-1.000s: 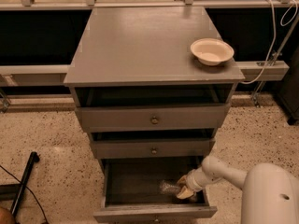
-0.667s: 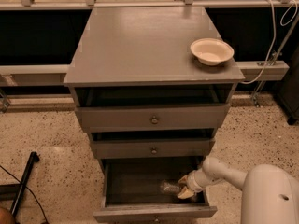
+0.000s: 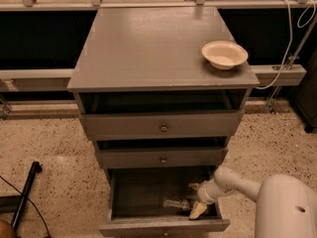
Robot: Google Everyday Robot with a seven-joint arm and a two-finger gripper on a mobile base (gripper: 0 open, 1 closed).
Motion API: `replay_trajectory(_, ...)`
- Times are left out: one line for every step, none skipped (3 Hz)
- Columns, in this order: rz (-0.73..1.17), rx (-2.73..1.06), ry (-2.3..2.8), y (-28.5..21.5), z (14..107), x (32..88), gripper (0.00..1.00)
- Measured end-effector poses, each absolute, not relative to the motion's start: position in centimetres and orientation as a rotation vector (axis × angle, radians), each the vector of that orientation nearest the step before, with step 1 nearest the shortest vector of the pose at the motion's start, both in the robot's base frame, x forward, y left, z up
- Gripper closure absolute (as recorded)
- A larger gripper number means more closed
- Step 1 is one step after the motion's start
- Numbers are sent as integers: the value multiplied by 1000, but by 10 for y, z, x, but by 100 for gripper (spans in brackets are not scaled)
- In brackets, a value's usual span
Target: Place water bottle into bottom drawer
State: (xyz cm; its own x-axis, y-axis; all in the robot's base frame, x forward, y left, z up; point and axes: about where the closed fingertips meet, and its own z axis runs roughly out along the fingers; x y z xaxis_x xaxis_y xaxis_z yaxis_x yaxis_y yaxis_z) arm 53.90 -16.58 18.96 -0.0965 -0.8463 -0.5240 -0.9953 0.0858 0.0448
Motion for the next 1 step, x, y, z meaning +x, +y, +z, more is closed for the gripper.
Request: replay_trajectory(564, -1819, 2008, -166, 190, 539, 0)
